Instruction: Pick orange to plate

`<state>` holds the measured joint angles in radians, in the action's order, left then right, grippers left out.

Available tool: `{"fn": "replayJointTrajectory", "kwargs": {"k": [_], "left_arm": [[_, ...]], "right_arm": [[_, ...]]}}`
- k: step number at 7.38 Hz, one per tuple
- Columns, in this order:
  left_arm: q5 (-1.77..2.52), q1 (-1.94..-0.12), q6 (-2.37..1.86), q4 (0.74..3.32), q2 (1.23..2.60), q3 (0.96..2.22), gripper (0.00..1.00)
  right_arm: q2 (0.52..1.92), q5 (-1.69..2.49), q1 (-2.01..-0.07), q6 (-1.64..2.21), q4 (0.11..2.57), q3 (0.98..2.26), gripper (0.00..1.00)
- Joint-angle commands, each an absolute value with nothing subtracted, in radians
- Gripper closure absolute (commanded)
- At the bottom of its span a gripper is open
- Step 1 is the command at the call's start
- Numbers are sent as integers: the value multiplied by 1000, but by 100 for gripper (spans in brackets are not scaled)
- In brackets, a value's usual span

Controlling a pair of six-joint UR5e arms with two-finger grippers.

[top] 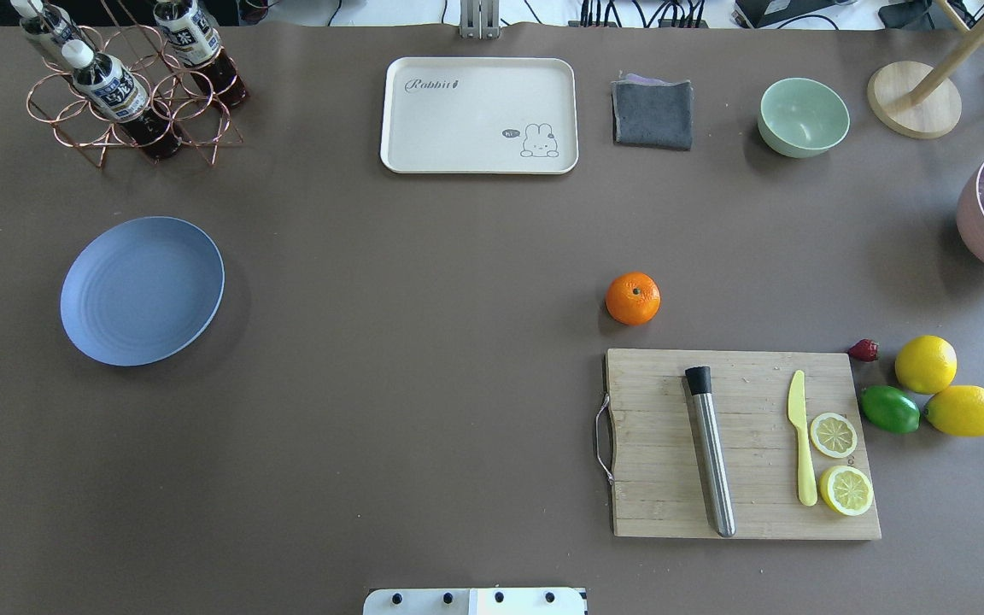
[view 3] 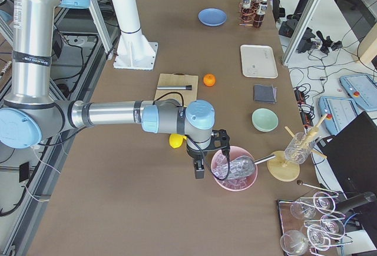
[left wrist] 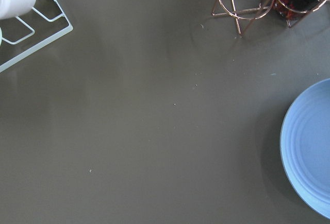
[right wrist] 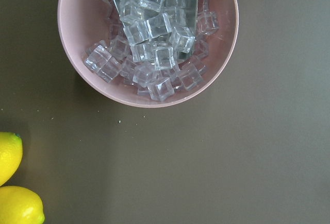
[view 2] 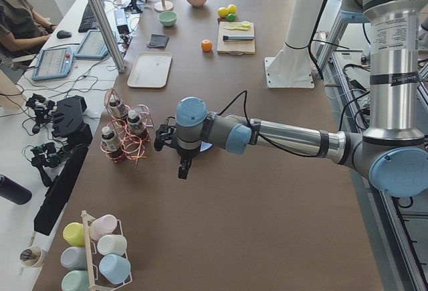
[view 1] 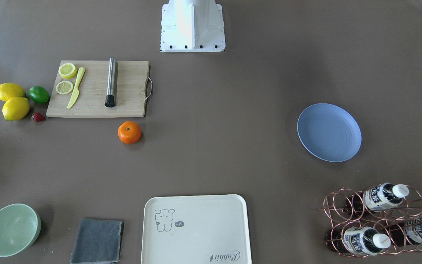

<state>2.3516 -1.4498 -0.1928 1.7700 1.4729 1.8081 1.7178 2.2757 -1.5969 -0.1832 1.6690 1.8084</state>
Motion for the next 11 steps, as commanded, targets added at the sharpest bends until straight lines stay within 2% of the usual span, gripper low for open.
{"fn": "replayJointTrajectory", "kwargs": {"k": [1,3,6,8,11], "left_arm": [[2350,-1411,-235,1793,1477,1804,3],[2344,-1381,-305,1842,1480,1807,3],[2277,-1194,-539,1981,1496,1784,2],[2266,-1099,-688,2105,1576,1650,4],[2261,-1027,-788,2238,1655,1485,16]], "right_arm": [[1724,2293,-1597,-184,1669,1816,0],[1724,2310,-1595,-184,1671,1815,0],[1724,2318,-1586,-186,1669,1816,0],[1720,2319,-1585,-192,1667,1818,0],[1717,2316,-1582,-196,1667,1821,0]]}}
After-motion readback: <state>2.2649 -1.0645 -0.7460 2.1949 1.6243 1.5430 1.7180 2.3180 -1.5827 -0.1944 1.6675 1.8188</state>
